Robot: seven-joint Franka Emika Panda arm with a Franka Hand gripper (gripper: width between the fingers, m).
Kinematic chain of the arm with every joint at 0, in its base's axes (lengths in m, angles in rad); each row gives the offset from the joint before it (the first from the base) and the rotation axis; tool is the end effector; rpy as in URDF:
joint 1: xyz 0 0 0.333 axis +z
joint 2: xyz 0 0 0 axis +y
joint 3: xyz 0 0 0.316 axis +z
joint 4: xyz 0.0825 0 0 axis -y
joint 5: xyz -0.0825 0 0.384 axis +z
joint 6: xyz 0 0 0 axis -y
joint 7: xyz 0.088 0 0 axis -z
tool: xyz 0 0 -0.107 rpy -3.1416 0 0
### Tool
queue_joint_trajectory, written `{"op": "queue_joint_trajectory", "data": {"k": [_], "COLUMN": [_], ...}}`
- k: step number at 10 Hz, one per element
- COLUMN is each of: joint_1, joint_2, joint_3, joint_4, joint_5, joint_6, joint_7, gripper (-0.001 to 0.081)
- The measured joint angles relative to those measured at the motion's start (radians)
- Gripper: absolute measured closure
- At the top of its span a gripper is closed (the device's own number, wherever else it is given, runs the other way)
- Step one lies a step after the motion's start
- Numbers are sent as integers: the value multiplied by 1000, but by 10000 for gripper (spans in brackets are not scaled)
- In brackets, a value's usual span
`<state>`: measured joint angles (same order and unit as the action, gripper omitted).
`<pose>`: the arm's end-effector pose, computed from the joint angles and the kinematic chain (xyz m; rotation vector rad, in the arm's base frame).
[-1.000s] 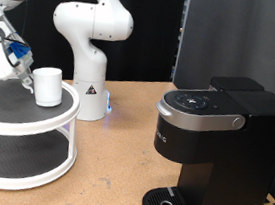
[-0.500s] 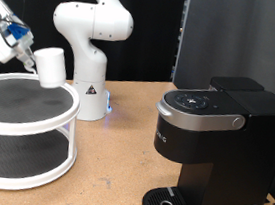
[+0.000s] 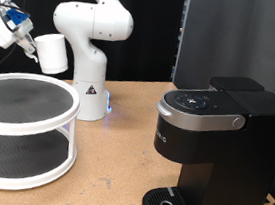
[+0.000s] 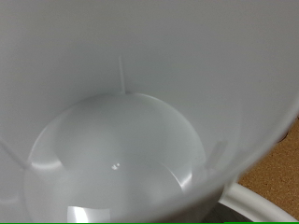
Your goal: Make a cup of coffee with the keurig machine
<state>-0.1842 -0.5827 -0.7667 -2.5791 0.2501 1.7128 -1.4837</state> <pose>0.2256 -0.2615 0.3914 -2.3325 -0.7449 -0.5202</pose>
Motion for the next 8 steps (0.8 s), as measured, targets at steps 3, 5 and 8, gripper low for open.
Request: {"op": "queue_joint_trajectory", "data": {"k": [3, 5, 8], "joint_1": [6, 32, 97], "joint_2": [-1, 1, 15], "joint_3": [50, 113, 202], "joint_4": [-83, -138, -184], "joint_5": [120, 199, 301], "joint_6": [149, 276, 429], "joint_7": [109, 174, 263], "gripper": [739, 739, 739]}}
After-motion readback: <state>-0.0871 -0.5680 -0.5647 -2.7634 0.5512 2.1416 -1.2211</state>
